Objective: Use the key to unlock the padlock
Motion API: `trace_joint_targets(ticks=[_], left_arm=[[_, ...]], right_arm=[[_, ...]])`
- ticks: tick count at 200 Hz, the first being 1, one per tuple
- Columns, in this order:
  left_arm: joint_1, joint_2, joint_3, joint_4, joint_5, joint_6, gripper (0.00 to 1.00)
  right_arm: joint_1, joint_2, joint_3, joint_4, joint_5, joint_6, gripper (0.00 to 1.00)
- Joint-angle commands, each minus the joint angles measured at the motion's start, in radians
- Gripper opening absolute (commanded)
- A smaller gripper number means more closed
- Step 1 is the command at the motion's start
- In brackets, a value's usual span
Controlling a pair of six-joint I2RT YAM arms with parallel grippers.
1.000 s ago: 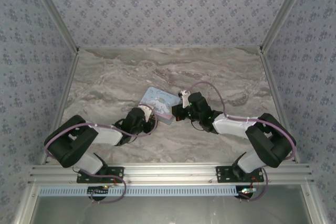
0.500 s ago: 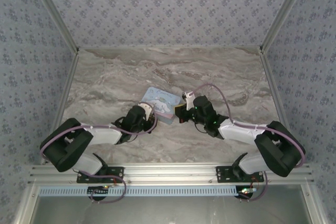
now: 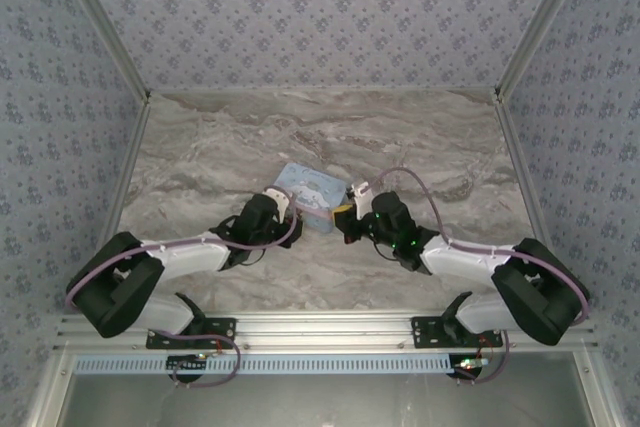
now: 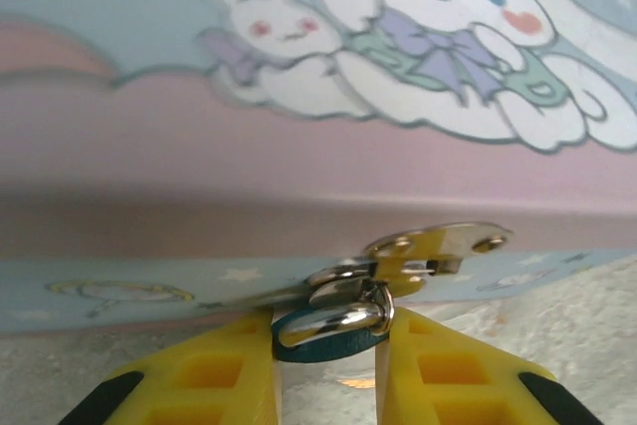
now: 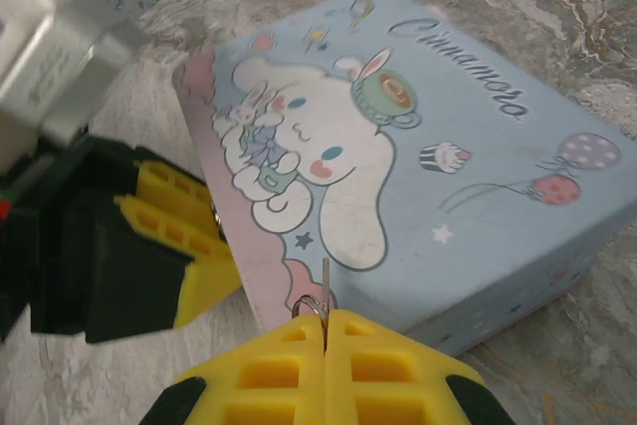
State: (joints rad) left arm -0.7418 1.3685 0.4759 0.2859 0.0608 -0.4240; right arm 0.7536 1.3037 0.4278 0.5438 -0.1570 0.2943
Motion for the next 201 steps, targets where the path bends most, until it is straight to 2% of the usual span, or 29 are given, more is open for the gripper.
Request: trace_joint_targets(ticks=[1, 78, 124, 201], left_arm=[[-0.004, -0.034, 0.058, -0.034, 0.067, -0.087, 0.20], [-0.004, -0.042, 0.085, -0.032, 0.113, -0.261, 0.18], [-0.004, -0.008, 0.094, -0.036, 0.092, -0.249, 0.18], [0.008, 0.071, 0.060, 0.026, 0.044, -0.216, 0.18]], right_arm=[[0.013, -0.028, -0.053, 0.069, -0.015, -0.072, 0.00], [0.038, -0.037, -0.137, 0.140, -0.029, -0.160, 0.00], [0.039, -0.049, -0.138, 0.136, -0.008, -0.153, 0.00], [0.018, -0.132, -0.075, 0.016, 0.004, -0.114, 0.00]])
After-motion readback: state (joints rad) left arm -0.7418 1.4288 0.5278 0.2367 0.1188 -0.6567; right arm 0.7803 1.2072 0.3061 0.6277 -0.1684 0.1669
